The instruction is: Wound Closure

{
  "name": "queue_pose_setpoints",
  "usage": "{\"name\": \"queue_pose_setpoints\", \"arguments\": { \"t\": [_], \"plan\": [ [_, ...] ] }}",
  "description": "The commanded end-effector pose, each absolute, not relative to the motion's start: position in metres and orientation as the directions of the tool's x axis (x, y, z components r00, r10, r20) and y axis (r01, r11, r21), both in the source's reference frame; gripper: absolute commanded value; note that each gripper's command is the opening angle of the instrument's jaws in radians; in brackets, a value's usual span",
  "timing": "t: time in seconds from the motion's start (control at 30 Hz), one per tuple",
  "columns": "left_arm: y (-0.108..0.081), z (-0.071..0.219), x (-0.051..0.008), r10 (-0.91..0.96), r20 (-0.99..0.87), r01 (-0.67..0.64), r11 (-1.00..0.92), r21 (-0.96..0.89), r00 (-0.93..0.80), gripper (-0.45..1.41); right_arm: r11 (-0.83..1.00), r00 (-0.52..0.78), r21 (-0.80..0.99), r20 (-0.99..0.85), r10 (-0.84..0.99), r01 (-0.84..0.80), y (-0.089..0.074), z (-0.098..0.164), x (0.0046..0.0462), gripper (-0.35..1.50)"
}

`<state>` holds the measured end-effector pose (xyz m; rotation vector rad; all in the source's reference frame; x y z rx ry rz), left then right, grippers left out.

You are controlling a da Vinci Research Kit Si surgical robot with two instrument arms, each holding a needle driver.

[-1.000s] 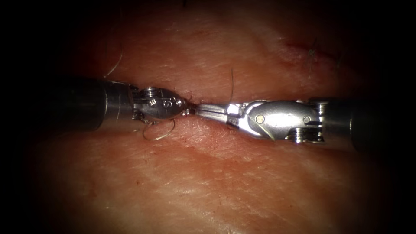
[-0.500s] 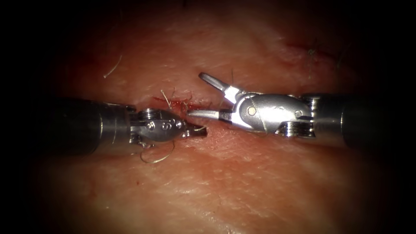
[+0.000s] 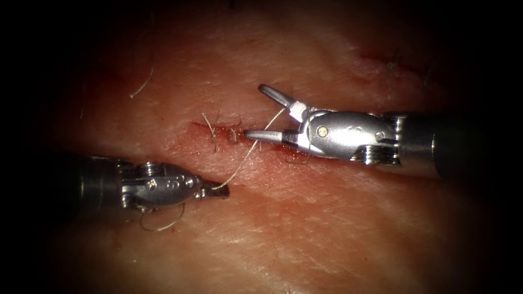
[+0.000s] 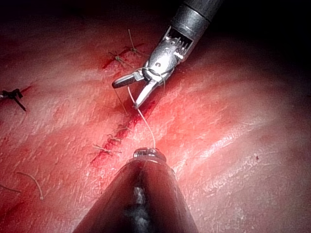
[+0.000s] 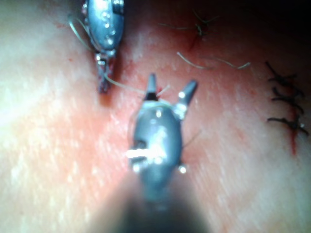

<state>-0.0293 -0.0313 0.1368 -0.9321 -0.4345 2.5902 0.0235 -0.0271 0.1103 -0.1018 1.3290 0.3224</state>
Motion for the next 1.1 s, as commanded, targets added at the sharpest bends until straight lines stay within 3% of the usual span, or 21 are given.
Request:
{"name": "queue_pose_setpoints", "arguments": {
  "t": [0.03, 0.53, 1.1],
  "plan": [
    [-0.0317, 0.1372, -0.0299, 0.425, -0.547, -0.223, -0.89, -0.398, -0.721, -0.45, 0.953, 0.199, 0.108, -0.965, 0.169, -0.283, -0.0274, 0.1111, 0.0239, 0.76],
    [-0.0346, 0.1356, -0.0314, 0.412, -0.545, -0.212, -0.895, -0.392, -0.73, -0.45, 0.931, 0.231, 0.089, -0.956, 0.179, -0.354, -0.0275, 0.1124, 0.0236, 0.69],
    [-0.0336, 0.1274, -0.0309, 0.335, -0.533, -0.182, -0.93, -0.318, -0.777, -0.45, 0.973, 0.347, 0.107, -0.922, 0.174, -0.204, -0.0315, 0.1155, 0.0259, 0.52]
  ]
}}
